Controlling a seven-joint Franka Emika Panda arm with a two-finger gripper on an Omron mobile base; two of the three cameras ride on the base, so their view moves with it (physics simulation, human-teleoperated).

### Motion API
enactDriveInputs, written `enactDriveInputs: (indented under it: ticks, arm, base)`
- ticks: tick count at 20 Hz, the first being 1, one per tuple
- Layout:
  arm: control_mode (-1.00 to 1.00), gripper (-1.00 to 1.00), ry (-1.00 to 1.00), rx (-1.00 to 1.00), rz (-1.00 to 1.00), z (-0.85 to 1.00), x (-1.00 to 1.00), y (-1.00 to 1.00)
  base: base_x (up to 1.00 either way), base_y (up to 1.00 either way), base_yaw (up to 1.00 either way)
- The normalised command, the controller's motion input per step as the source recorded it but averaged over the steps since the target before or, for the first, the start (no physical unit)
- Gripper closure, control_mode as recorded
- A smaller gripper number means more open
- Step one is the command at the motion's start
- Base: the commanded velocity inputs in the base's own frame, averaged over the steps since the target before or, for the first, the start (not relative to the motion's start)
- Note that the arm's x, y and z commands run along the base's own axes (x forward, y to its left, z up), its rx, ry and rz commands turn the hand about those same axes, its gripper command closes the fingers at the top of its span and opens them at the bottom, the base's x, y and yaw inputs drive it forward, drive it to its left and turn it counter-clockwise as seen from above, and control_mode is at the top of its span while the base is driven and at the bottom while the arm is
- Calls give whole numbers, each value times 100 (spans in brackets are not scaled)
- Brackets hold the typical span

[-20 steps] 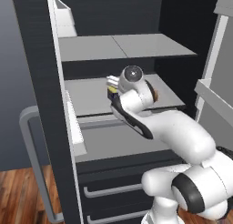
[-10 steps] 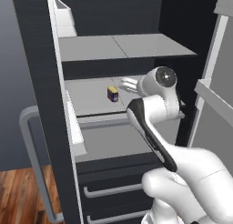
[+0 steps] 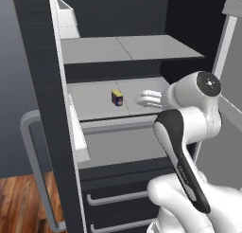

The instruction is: Place the condiment bottle and ketchup from the counter to the top shelf of the fridge. If the existing items in the fridge are on the top shelf, move them to other shelves.

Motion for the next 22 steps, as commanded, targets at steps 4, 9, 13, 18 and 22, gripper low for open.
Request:
enactDriveInputs:
  ticks: [4, 9, 13, 18, 22]
  arm:
    - [-100, -100, 35, -18, 11, 27, -100, 0]
    - [-100, -100, 35, -20, 7, 14, -100, 0]
    - [-100, -100, -5, -3, 2, 1, -79, -20]
    - [-100, -100, -28, 1, 0, 4, -15, -2]
    - [-100, -100, -11, 1, 0, 2, -6, 0]
  base:
    - [0, 0, 0]
    - [0, 0, 0]
    - [0, 0, 0]
    - [0, 0, 0]
    - [0, 0, 0]
